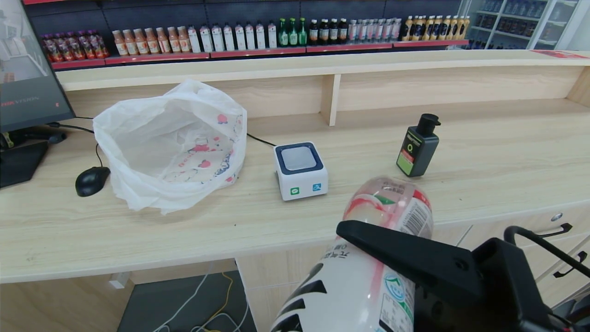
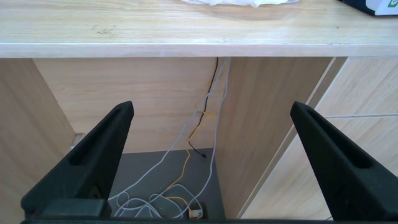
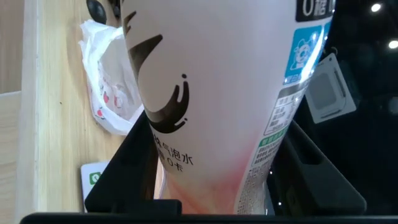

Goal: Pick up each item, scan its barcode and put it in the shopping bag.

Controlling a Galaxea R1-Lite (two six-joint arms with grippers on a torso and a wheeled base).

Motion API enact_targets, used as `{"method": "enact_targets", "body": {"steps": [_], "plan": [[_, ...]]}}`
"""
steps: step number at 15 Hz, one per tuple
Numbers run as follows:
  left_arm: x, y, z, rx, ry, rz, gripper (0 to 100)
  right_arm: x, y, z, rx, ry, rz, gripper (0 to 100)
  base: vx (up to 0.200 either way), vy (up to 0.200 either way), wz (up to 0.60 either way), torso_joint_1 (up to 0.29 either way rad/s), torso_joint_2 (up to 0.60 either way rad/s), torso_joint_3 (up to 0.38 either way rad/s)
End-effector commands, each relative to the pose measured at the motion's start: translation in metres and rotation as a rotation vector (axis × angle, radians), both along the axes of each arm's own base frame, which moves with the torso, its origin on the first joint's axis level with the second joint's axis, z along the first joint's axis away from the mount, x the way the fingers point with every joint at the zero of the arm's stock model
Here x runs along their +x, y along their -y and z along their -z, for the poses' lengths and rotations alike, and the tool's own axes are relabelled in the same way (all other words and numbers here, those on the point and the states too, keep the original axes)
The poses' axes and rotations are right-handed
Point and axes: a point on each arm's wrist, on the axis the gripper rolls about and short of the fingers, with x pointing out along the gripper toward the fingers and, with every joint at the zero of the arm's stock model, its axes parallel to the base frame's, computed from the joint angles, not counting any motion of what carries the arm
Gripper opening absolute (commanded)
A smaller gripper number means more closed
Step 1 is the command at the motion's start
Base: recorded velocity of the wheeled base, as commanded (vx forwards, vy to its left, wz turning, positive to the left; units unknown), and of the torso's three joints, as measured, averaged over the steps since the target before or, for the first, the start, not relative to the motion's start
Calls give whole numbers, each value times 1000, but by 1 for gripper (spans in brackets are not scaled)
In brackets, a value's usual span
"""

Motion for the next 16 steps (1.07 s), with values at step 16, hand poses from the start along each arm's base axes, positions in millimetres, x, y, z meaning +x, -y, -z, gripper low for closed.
{"method": "enact_targets", "body": {"steps": [16], "plan": [[0, 0, 0, 0, 1, 0, 100, 4, -10, -3, -7, 86, 9, 0, 0, 0, 0, 0, 0, 0]]}}
